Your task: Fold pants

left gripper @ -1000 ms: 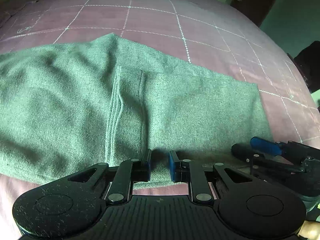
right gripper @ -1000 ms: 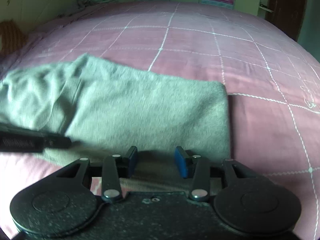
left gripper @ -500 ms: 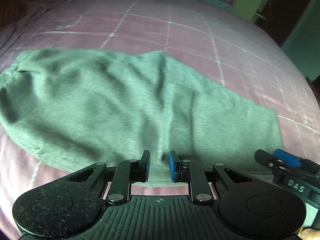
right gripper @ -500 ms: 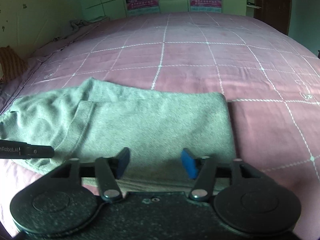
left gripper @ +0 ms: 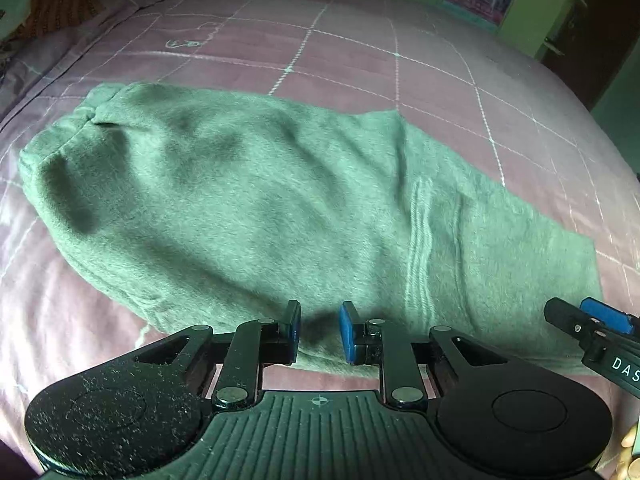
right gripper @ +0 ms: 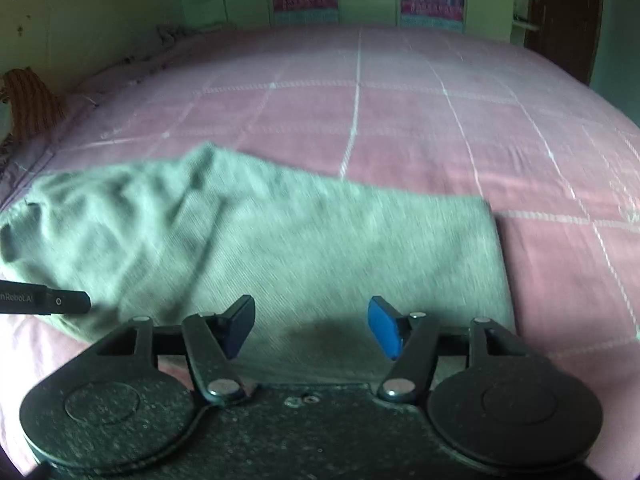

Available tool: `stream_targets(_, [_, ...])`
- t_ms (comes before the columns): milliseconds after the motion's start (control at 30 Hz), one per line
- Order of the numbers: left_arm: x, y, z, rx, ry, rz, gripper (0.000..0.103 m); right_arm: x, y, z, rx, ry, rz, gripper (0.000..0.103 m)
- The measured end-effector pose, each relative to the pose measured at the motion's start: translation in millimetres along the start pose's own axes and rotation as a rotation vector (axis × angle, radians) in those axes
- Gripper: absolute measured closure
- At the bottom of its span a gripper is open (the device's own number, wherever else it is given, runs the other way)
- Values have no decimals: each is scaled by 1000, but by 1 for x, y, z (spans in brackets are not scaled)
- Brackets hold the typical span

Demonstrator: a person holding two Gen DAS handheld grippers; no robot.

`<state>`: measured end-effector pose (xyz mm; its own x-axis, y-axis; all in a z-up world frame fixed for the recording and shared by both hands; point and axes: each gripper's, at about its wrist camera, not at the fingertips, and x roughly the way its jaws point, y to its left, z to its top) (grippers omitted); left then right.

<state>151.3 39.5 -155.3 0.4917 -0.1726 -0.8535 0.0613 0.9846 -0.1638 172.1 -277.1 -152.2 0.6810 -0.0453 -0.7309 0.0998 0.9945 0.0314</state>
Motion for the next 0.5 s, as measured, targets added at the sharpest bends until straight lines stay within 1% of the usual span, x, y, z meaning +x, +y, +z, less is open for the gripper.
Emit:
stream_targets(100, [2,14,2,-27,4,6,81,4,13,7,-3,-5,31,40])
stream_targets(133, [1,19,3,-41,3,-3,81,7,18,7,-6,2,41,41])
stream_targets(200, [-4,24,3,-56,-3,-16,81,21,27,8,-33,51,40,43])
stream_targets(267, [-12,28,5,-53,-24,-2,81,36,33,2,-56,121,41,41])
stream_targets(300, [-16,30,6,-50,-33,11,80,38,36,-1,-76,114,29,40])
stream_targets(333, [-19,34,7,-50,-40,21,76,38,39,-3,-90,107,22,38])
stream_targets(367, [-21,38,8,-54,-44,30,63,38,40,-4,-93,107,19,36])
stream_targets(400, [-23,44,10,-65,-50,44,54,38,40,-3,-90,108,20,35])
stream_targets(433, [-25,50,11,-78,-60,66,34,39,40,-3,-88,110,22,34])
stream_targets(467, [-28,56,11,-92,-77,85,26,39,40,-3,-88,111,21,34])
stream_targets(500, [-31,63,11,-106,-94,101,26,39,40,-3,-87,111,21,33])
